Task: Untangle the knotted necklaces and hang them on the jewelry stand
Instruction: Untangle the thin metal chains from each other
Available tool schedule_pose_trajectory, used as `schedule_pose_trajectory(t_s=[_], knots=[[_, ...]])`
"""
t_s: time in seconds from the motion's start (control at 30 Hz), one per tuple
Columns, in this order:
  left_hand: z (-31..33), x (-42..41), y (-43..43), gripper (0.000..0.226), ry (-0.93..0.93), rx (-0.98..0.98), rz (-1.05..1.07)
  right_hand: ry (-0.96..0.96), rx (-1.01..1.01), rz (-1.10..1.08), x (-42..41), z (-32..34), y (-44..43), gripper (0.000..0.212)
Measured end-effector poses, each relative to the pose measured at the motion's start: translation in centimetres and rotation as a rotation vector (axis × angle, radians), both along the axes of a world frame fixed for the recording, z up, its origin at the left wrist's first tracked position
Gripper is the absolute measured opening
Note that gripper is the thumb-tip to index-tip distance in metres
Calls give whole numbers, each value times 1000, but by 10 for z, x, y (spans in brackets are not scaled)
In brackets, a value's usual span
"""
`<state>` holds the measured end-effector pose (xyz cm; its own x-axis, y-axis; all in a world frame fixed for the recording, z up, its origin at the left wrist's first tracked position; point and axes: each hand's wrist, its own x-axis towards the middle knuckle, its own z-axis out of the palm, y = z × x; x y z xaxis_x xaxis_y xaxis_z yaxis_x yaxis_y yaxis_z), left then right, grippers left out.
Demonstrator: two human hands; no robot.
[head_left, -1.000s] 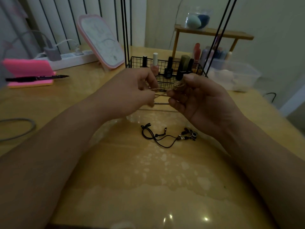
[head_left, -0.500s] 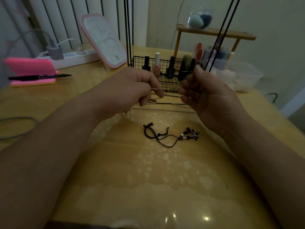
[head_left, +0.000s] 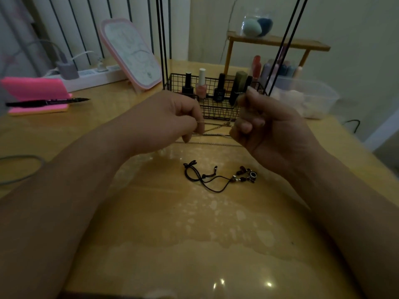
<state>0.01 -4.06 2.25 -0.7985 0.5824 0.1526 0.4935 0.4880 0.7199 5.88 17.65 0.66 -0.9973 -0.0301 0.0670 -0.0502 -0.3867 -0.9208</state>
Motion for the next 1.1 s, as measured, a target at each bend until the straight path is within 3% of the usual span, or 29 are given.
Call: schedule_pose_trajectory(t_s=[0.13,0.3,0.53,0.77,0.9,1.1], knots=[[0,4,3,17,4,-96,-101,17,167,26,1,-1,-3,15],[-3,8,8,27,1,-117,-188,49,251,80,2,-3,-7,10],[-9,2,10,7,52,-115,-179,56,289,66,1,-5,-6,11],[1,-7,-8,19,55,-307,-79,-27,364,-35,-2,-8,-1,8],[-5,-5,-1,10,88,-380,-128,-30,393,-18,-2,-8,-4,6],[-16,-1,9,22,133,-274,-124,15,375,8,0,-6,-6,8]])
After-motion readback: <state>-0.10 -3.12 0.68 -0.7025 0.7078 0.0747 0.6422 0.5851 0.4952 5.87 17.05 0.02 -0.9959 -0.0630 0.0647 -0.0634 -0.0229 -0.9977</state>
